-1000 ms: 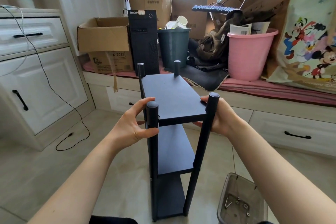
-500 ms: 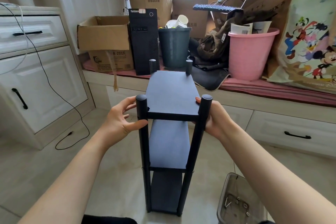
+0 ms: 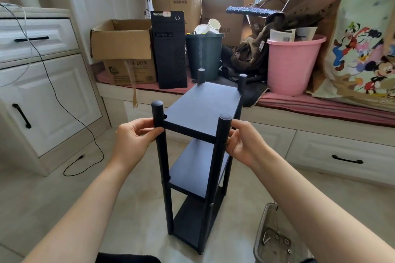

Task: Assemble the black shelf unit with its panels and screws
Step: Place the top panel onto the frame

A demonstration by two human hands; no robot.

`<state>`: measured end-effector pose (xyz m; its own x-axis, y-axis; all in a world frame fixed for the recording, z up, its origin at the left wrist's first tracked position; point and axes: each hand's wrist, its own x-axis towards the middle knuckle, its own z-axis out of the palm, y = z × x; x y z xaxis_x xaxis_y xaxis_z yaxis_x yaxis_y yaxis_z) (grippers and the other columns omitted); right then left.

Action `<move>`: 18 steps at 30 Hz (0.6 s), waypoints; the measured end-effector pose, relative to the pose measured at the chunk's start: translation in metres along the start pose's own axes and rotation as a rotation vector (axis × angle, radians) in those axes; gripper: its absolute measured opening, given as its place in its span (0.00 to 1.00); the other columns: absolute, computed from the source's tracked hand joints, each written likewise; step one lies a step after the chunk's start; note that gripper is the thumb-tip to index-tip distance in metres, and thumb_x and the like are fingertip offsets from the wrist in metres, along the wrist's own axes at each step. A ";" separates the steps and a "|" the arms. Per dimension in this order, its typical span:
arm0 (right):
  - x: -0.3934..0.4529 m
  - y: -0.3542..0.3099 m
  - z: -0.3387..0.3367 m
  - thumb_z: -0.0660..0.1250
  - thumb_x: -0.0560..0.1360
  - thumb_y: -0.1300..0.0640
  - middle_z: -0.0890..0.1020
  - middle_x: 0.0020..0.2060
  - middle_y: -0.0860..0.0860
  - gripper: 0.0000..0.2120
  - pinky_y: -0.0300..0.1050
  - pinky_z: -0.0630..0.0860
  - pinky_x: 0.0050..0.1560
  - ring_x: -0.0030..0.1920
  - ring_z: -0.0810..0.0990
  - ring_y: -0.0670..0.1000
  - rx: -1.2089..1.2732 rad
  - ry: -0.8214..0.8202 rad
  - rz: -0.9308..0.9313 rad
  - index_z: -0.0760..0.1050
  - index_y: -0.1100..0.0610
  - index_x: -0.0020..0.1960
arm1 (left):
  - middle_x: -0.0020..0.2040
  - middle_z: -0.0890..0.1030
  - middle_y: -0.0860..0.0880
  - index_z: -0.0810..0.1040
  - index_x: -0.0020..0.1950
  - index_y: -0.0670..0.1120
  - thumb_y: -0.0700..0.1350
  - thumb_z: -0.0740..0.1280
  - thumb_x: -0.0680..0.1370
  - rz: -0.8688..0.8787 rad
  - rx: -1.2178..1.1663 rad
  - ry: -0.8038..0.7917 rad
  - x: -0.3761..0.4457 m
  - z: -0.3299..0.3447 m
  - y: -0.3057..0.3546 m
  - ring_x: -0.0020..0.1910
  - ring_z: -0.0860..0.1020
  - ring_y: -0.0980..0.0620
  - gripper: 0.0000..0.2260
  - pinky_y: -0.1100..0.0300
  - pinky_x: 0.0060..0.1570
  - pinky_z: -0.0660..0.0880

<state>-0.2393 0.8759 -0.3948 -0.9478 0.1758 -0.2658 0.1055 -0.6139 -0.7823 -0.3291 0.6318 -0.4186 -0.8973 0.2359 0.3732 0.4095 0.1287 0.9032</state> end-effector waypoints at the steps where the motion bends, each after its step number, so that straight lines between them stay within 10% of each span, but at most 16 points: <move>1: -0.001 0.000 0.001 0.64 0.79 0.61 0.78 0.40 0.56 0.18 0.36 0.73 0.21 0.25 0.79 0.49 -0.004 -0.002 0.001 0.73 0.65 0.67 | 0.47 0.87 0.54 0.84 0.55 0.55 0.39 0.74 0.76 0.004 -0.005 0.005 -0.001 0.000 0.000 0.49 0.85 0.54 0.13 0.59 0.53 0.81; 10: -0.001 0.005 0.006 0.64 0.79 0.60 0.80 0.41 0.56 0.12 0.40 0.78 0.27 0.31 0.82 0.51 0.010 0.009 -0.028 0.75 0.64 0.61 | 0.63 0.70 0.50 0.72 0.71 0.44 0.38 0.68 0.76 0.501 0.376 0.371 -0.026 0.045 0.028 0.63 0.70 0.53 0.23 0.68 0.65 0.64; 18: -0.001 0.004 0.003 0.64 0.79 0.58 0.83 0.37 0.57 0.09 0.48 0.83 0.41 0.40 0.84 0.56 -0.072 -0.038 -0.058 0.78 0.64 0.51 | 0.71 0.76 0.47 0.74 0.73 0.43 0.63 0.70 0.73 0.585 0.658 -0.087 -0.045 0.095 0.030 0.77 0.66 0.47 0.35 0.40 0.78 0.54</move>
<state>-0.2386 0.8713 -0.3958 -0.9635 0.1799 -0.1984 0.0699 -0.5461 -0.8348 -0.2609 0.7163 -0.4288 -0.5097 0.5064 0.6955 0.8349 0.4864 0.2576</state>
